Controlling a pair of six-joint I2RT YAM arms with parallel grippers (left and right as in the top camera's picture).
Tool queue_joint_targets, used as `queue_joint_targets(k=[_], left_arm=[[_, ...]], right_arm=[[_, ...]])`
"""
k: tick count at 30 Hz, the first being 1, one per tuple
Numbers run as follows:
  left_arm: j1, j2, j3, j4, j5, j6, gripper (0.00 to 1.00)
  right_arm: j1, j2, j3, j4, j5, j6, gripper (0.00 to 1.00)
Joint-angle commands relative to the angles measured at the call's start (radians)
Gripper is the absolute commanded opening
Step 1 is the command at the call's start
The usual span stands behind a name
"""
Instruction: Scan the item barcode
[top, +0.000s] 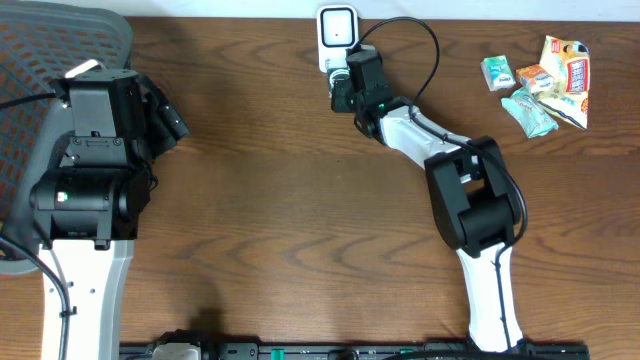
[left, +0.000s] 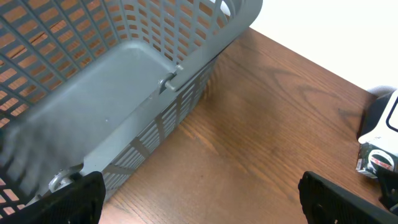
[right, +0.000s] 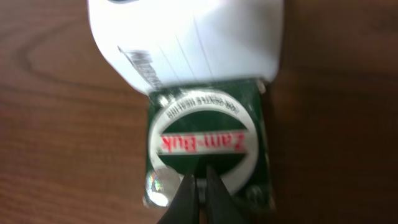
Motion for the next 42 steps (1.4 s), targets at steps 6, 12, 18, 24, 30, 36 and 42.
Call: queue_joint_targets(k=[6,12,18,24,30,36,42], left_arm=[[0.003,-0.007,0.013,-0.001,-0.010,-0.005,0.97],[0.003,-0.007,0.013,-0.001,-0.010,-0.005,0.98],[0.003,-0.007,0.013,-0.001,-0.010,-0.005,0.98],[0.003,-0.007,0.013,-0.001,-0.010,-0.005,0.98],[0.003,-0.007,0.013,-0.001,-0.010,-0.005,0.98],[0.003,-0.007,0.013,-0.001,-0.010,-0.005,0.98],[0.003,-0.007,0.013,-0.001,-0.010,-0.005,0.97]], right_arm=[[0.014,-0.216,-0.012,-0.410,0.003,-0.009,0.01],[0.014,-0.284,-0.012,-0.512,0.005,-0.010,0.01],[0.014,-0.273,-0.012,-0.348,0.009,-0.027,0.27],[0.021,-0.167,-0.012,-0.130,0.008,-0.179,0.87],[0.001,-0.028,0.178,-0.289,-0.034,-0.249,0.96],[-0.002,0.105,0.502,-0.547,-0.013,-0.332,0.96],[-0.001,0.151,0.504,-0.490,-0.029,-0.365,0.95]])
